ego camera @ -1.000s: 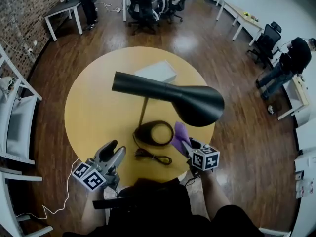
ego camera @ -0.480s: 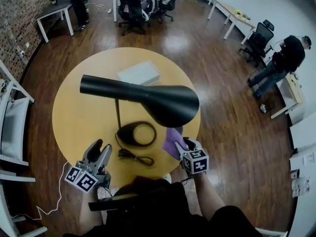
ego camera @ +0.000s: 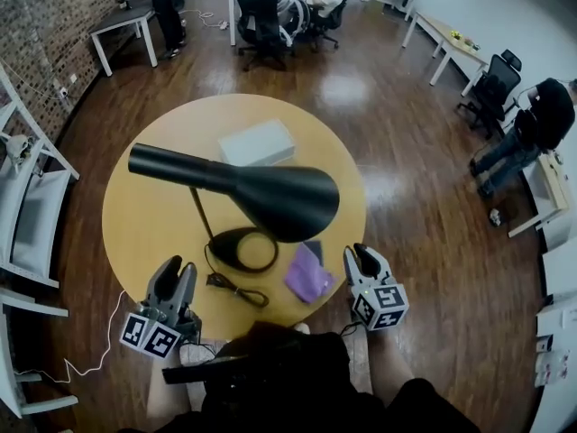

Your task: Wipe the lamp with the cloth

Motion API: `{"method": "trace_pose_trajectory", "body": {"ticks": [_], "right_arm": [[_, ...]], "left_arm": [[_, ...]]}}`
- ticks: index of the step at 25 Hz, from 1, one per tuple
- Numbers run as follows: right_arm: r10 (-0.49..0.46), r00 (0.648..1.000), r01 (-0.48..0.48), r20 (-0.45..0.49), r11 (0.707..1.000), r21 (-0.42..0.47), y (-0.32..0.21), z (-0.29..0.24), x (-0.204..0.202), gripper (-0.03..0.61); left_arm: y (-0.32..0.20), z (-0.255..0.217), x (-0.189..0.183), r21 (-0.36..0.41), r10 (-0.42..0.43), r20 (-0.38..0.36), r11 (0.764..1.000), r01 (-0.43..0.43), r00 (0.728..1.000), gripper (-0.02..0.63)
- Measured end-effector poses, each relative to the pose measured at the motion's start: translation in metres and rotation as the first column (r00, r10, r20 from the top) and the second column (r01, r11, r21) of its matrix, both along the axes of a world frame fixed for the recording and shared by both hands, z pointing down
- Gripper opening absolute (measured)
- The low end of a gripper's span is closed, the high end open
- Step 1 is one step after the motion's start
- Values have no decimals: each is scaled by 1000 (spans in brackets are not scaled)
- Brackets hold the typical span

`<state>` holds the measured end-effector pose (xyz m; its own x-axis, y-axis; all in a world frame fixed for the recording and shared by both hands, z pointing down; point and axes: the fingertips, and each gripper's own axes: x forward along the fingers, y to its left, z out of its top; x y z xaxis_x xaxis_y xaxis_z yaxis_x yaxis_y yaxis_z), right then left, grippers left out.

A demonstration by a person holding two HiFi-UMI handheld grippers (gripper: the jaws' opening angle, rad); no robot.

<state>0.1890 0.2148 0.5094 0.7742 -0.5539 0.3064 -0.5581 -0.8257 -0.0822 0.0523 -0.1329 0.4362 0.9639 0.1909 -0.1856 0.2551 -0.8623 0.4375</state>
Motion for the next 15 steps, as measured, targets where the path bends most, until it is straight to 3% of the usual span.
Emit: {"method": "trace_pose_trajectory", "body": {"ticks": [3, 6, 15], "right_arm": [[27, 999, -22, -44, 993, 117, 15, -29, 5, 27], [59, 995, -43, -75, 981, 190, 20, -45, 8, 5], [66, 992, -40, -108, 973, 229, 16, -57, 11, 2]], "left_arm": [[4, -9, 3, 14, -26, -22, 1000, 26, 999, 149], [6, -9, 6, 23, -28, -21, 999, 29, 999, 149], [-7, -11, 0, 48, -51, -41, 997, 53, 998, 149]]}}
